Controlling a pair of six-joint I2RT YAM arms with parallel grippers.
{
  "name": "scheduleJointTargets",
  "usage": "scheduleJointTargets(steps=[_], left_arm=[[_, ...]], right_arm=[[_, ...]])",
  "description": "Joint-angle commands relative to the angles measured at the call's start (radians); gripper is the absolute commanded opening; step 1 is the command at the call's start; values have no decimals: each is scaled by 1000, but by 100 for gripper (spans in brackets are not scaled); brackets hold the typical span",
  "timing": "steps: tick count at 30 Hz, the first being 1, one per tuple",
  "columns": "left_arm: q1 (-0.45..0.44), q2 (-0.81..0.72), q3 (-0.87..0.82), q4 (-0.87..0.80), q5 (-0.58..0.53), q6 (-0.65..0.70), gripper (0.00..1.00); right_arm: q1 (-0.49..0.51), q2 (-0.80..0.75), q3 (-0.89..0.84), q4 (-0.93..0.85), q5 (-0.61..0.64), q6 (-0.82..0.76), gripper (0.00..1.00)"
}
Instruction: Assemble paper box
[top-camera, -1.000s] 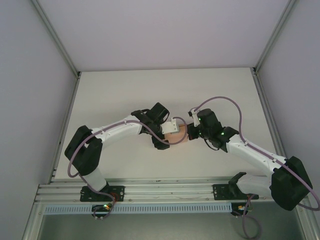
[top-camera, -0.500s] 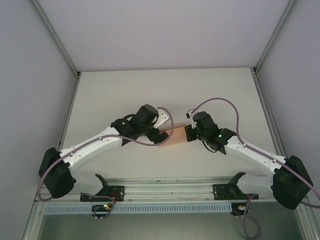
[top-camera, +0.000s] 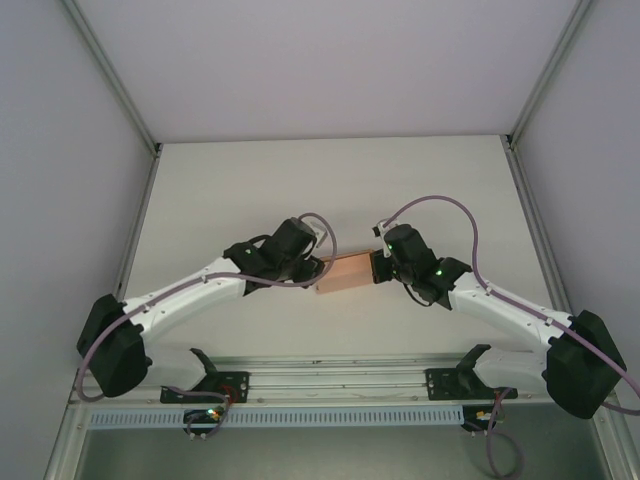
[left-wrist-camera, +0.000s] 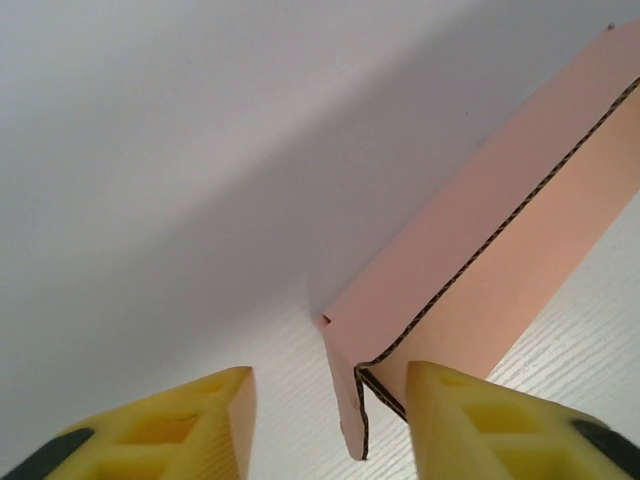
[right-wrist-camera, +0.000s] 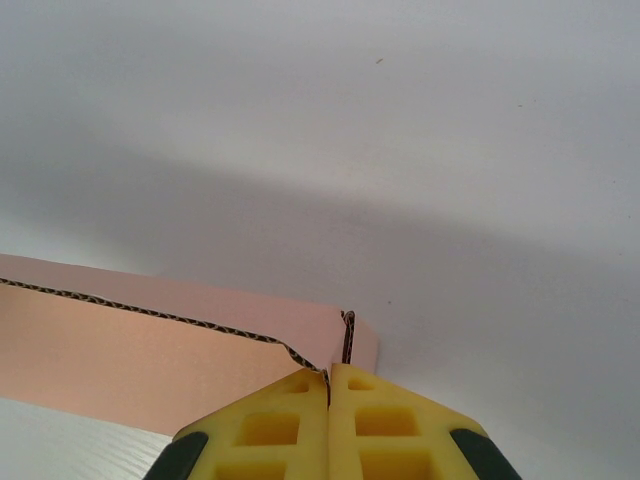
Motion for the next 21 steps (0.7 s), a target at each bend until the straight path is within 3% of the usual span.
scheduleJointTargets(steps=[1,4,6,13,18,21], left_arm=[[7,22,40,-6,47,-42,37],[7,39,51,5,51,-54,20],[9,42,48,32,65,-75,16],[20,77,96,-8,62,-221,7],[34,93,115,-64,-8,-388,2],[35,96,93,-50,-33,-431,2]], right_arm=[[9,5,-8,-129,17,23,0],[10,3,-10,-131,16,27,0],[12,3,-13,-128,19,33,0],[53,0,3,-163,127,102,0],[173,16,18,-198,357,269,0],[208,24,15,-182,401,316,0]])
